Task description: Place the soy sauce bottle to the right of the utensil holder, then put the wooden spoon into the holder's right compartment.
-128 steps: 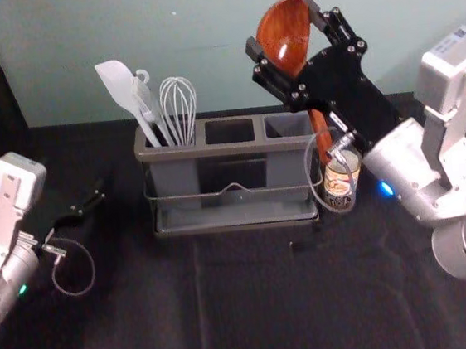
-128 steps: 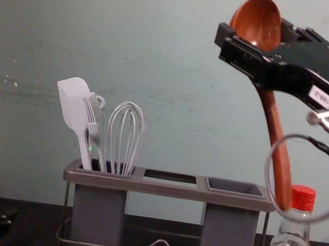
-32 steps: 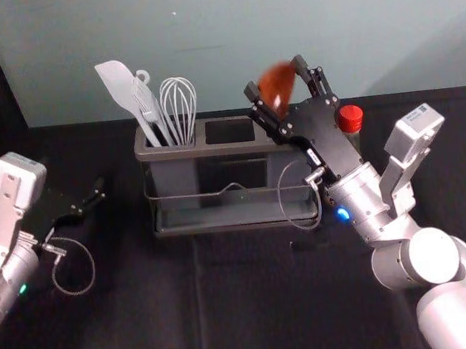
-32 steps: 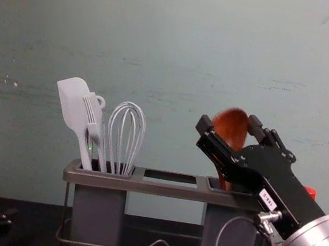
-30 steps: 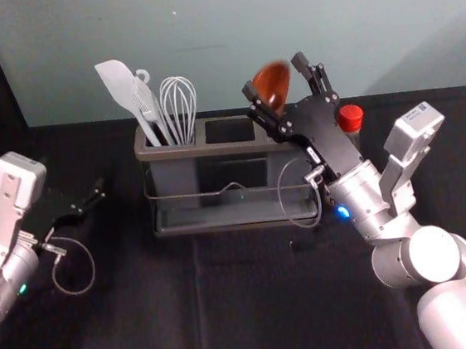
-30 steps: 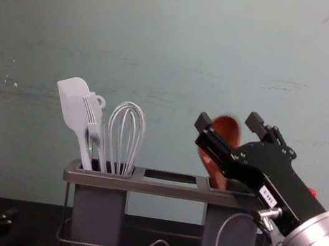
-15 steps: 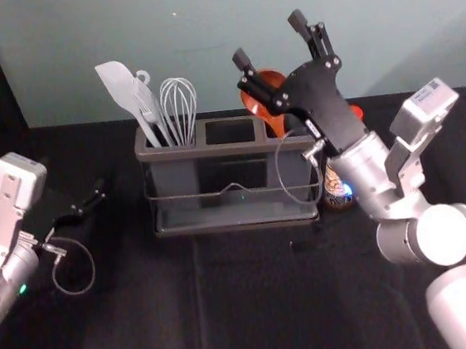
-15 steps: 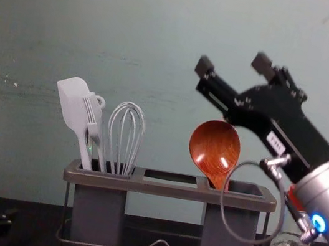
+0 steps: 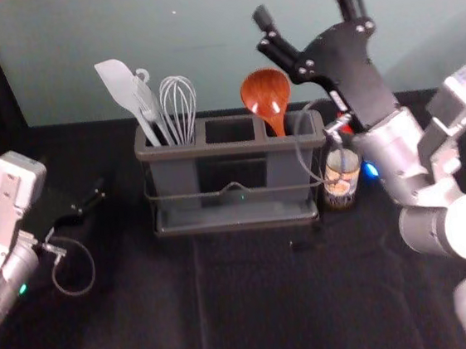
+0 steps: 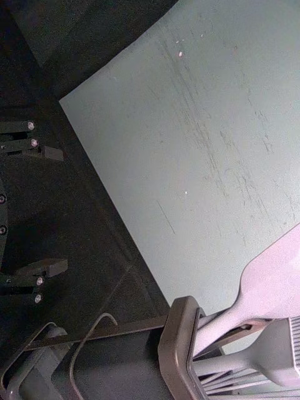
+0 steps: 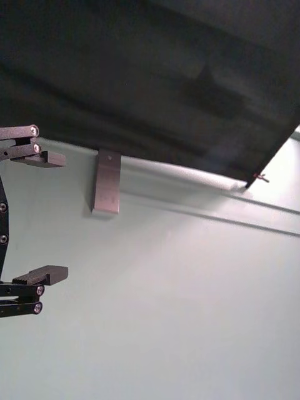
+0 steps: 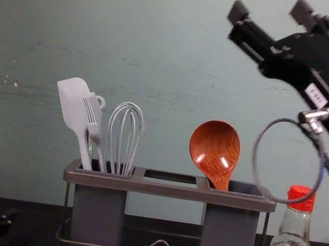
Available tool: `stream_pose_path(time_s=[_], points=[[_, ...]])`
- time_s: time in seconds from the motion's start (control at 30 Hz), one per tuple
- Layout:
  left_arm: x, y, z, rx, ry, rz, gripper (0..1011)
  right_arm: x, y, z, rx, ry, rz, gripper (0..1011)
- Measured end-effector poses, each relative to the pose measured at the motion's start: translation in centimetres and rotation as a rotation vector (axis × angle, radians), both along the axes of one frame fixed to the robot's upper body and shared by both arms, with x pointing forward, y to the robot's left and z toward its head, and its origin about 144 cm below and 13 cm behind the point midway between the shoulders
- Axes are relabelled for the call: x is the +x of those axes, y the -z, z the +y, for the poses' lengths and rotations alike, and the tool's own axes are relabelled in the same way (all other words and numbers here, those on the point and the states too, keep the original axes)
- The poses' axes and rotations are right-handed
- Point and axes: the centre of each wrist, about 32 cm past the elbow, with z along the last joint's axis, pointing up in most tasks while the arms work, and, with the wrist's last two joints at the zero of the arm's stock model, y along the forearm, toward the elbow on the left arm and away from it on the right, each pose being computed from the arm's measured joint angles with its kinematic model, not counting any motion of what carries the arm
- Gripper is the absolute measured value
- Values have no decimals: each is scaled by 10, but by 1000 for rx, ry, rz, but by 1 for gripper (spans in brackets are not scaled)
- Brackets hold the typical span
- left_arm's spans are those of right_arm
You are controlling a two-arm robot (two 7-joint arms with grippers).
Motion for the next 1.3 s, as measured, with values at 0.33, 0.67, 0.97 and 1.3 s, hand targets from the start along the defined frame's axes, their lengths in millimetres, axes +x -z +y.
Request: stream_pose_path(time_s=[0.33, 0.67, 0.97, 1.3], points=[[0, 0, 0, 0, 0, 0, 1000, -9, -18, -36, -5, 129, -17, 1002], [0, 0, 0, 0, 0, 0, 1000, -22, -7, -84, -63, 289, 96, 1003], [0, 0, 0, 0, 0, 0, 1000, -38, 33, -113, -110, 376, 279, 1002], [0, 0, 0, 0, 0, 0, 1000, -46, 72, -123, -161, 412, 453, 1003]])
